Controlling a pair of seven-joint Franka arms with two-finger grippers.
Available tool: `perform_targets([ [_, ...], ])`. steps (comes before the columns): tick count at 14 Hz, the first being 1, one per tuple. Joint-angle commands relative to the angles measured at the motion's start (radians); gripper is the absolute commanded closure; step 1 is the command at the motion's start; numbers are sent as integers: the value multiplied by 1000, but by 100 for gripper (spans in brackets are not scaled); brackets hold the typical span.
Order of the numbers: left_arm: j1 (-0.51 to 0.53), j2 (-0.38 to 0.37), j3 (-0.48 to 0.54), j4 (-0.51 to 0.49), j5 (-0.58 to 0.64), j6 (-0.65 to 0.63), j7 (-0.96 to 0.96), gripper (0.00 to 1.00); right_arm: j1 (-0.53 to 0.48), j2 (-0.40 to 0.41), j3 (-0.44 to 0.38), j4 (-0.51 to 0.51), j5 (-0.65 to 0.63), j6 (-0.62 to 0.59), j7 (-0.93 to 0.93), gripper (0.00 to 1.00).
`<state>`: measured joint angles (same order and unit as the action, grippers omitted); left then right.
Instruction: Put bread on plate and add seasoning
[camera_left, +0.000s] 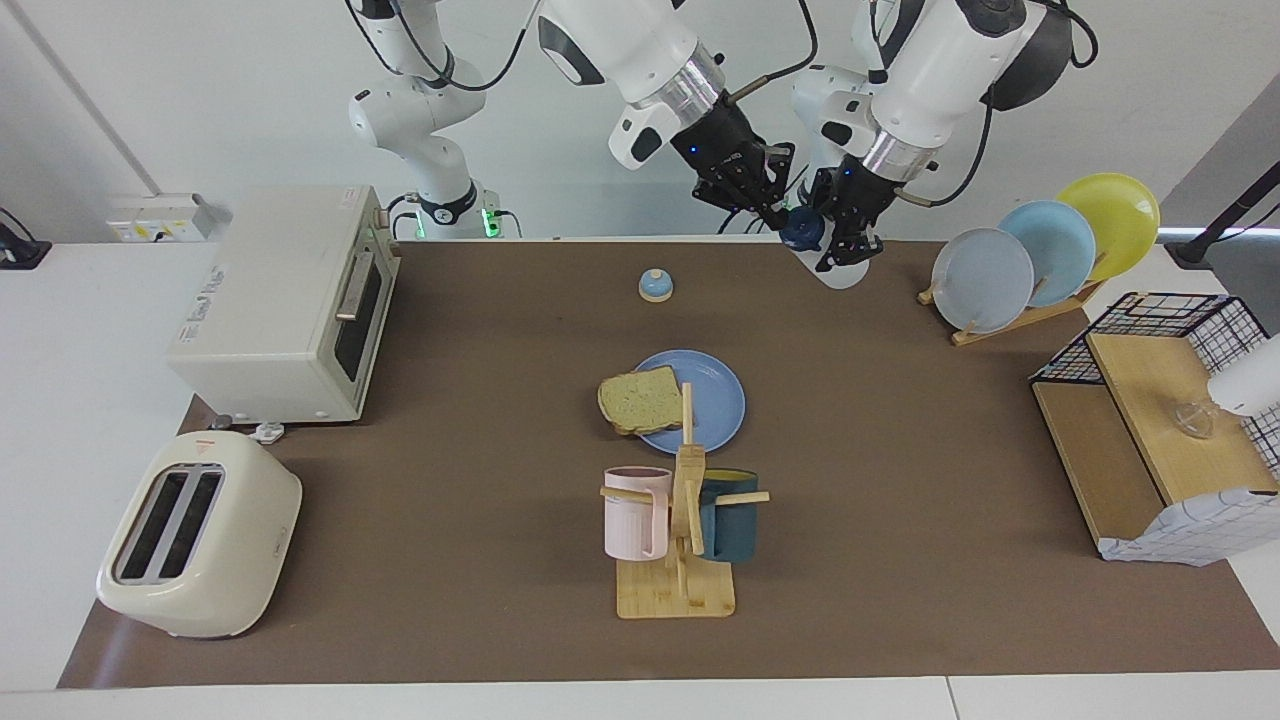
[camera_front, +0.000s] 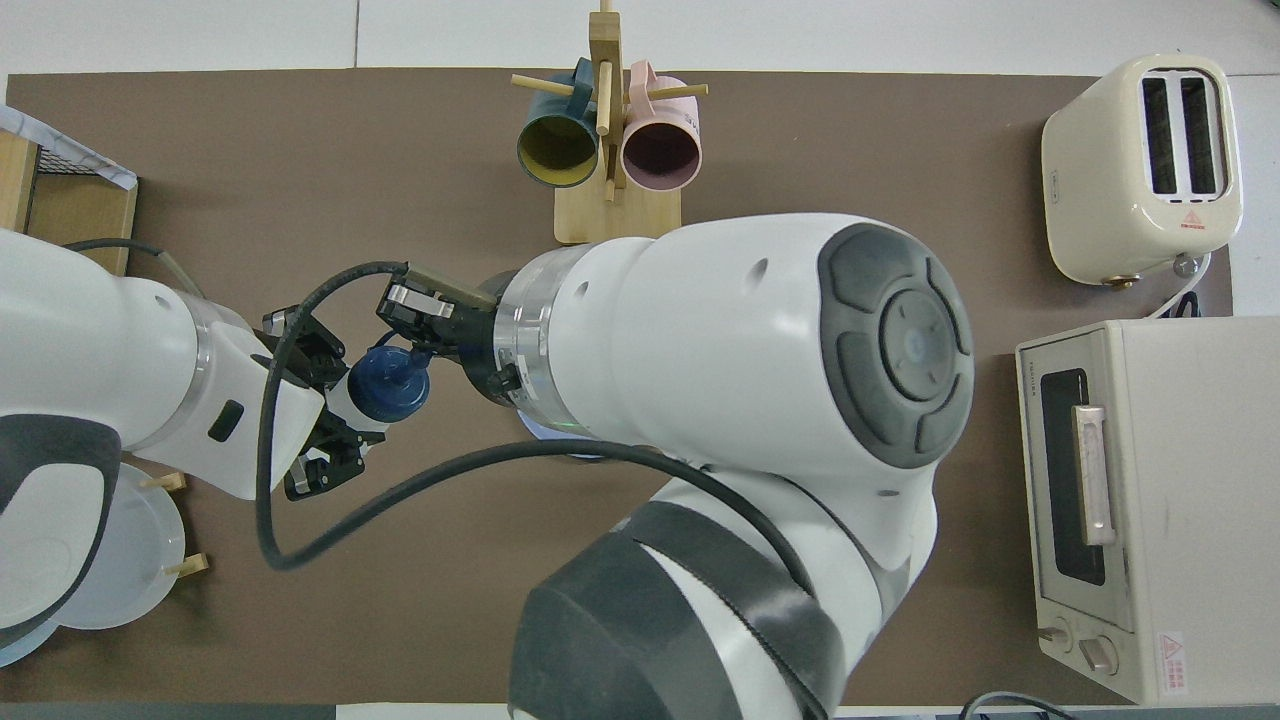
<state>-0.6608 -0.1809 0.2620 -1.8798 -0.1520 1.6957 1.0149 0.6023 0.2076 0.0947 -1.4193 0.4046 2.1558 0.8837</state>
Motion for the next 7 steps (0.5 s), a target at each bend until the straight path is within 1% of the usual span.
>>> perform_targets([
  [1,-10,-28,3,-35,-8,4,8,100,-6,-2,0,-7,-136,21,-113,100],
  [5,-8,-28,3,-35,-9,2,8,100,-6,-2,2,-6,-133,19,-106,100],
  [6,-8,-28,3,-35,-9,2,8,100,-10,-1,2,-6,-109,22,-53,100],
  [7,-8,-28,3,-35,-9,2,8,100,-18,1,2,-6,-58,35,21,100],
])
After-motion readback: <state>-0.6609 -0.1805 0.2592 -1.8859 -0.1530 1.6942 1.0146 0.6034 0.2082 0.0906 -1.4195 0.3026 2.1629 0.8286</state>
